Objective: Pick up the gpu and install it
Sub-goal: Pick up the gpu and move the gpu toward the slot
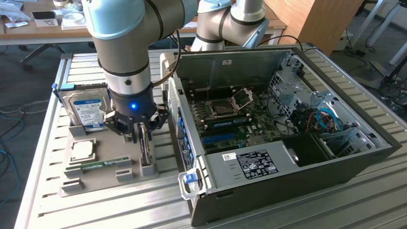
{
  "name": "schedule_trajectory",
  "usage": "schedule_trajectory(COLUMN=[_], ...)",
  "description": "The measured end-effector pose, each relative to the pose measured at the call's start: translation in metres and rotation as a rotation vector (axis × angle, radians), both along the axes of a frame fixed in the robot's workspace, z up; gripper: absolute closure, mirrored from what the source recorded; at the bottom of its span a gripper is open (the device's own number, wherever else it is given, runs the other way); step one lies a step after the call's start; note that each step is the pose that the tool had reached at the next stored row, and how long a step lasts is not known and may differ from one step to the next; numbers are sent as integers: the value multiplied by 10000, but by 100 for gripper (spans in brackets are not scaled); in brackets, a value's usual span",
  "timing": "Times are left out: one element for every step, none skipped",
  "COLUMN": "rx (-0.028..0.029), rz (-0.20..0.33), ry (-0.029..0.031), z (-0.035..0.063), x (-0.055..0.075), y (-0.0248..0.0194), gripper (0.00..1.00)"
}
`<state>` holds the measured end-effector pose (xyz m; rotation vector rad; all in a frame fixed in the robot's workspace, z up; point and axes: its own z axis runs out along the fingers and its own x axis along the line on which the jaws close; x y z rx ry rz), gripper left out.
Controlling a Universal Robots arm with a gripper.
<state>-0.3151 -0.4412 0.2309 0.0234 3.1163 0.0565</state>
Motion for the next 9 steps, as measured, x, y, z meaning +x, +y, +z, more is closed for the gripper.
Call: schedule_trajectory(rx=[0, 0, 0, 0, 0, 0, 0, -1, -1], rz=[0, 0, -2, -2, -1, -1, 0, -1, -1], ry=[0, -1, 0, -1, 0, -1, -1, 0, 1], z=[0, 0, 0, 0, 0, 0, 0, 0, 1], x=[0, -1, -2, -2, -1, -1, 0, -1, -1], y=[0, -1, -2, -4, -6, -7, -8, -8, -9], gripper=[58, 58, 58, 58, 58, 58, 58, 58, 58])
